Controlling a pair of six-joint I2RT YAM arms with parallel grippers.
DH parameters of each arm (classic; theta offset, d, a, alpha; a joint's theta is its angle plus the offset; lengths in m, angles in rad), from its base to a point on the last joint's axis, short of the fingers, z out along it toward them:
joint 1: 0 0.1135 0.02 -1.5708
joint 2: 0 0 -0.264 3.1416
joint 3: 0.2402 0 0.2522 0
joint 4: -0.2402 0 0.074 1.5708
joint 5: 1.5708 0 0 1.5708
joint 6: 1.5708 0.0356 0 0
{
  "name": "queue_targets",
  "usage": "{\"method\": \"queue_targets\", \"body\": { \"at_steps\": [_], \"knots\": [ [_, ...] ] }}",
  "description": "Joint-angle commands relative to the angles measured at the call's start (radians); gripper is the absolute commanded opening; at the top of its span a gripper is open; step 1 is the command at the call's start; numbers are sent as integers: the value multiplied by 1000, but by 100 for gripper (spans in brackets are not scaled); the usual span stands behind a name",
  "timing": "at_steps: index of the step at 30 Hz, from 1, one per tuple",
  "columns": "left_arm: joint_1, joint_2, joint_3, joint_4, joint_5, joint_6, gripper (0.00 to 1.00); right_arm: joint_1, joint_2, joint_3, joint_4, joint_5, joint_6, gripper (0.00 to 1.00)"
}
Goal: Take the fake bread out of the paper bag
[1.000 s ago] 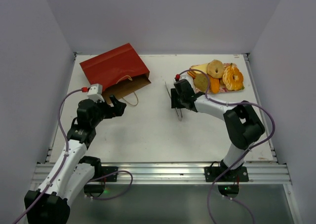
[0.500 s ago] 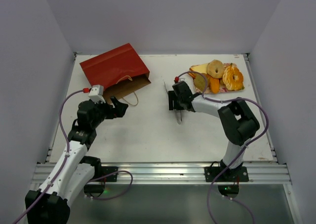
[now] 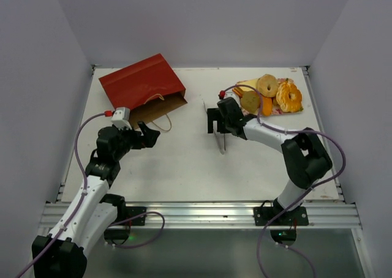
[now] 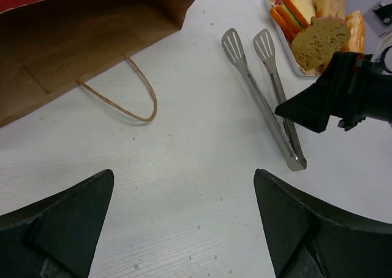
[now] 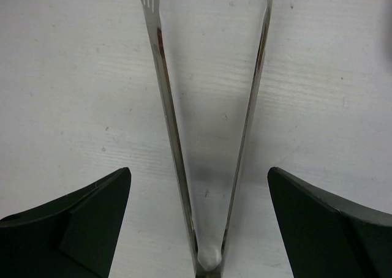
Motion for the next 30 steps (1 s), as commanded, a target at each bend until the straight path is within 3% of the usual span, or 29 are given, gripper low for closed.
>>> {"method": "queue_targets", "body": {
  "at_steps": [1, 16, 30],
  "knots": [
    [-3, -7, -21, 93, 29, 28, 100, -7, -130, -39, 2, 15, -13, 99],
    [-3, -30, -78, 139, 15, 27, 100, -6, -713, -375, 45, 118, -40, 99],
    [-3, -64, -67, 113, 6, 61, 100, -7, -1054, -526, -90, 216, -8, 99]
  ]
}}
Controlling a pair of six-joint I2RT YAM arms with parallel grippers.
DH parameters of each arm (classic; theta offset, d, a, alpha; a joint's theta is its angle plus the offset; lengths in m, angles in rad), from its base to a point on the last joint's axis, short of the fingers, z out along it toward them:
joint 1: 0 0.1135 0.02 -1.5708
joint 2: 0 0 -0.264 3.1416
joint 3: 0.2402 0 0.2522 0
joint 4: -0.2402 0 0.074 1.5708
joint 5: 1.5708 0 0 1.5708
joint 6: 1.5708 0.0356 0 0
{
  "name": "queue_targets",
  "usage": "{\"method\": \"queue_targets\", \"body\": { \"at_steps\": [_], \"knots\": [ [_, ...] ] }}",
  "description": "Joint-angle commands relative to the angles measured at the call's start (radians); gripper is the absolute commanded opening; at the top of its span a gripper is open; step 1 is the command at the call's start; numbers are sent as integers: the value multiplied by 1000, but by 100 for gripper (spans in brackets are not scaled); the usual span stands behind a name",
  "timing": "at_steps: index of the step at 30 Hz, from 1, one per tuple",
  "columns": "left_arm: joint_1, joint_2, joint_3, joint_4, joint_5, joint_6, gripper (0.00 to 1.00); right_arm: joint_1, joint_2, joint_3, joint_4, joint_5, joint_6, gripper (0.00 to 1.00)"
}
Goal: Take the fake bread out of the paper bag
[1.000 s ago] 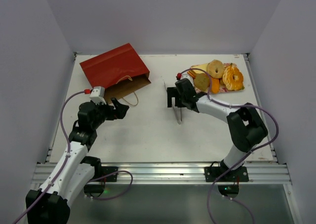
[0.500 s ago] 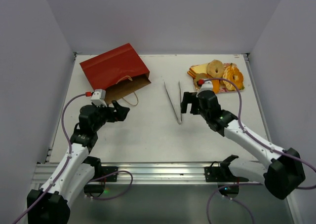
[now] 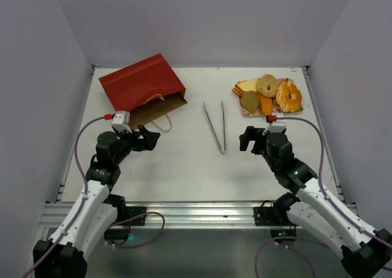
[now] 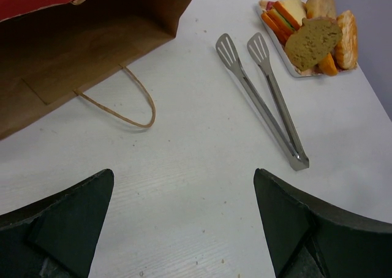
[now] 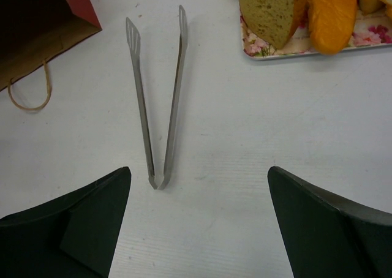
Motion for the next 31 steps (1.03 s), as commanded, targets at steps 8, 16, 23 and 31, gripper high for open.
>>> {"method": "queue_targets", "body": {
  "at_steps": [8, 16, 23, 31],
  "knots": [
    [-3, -7, 6, 31, -8, 31, 100, -4, -213, -73, -57, 60, 26, 99],
    [-3, 3, 6, 32, -9, 32, 100, -6, -226, -74, -85, 96, 35, 99],
    [-3, 3, 8, 31, -13, 32, 100, -4, -245, -76, -102, 113, 40, 99],
    [-3, 5, 8, 38, -6, 31, 100, -4, -279, -70, -123, 111, 46, 99]
  ]
}}
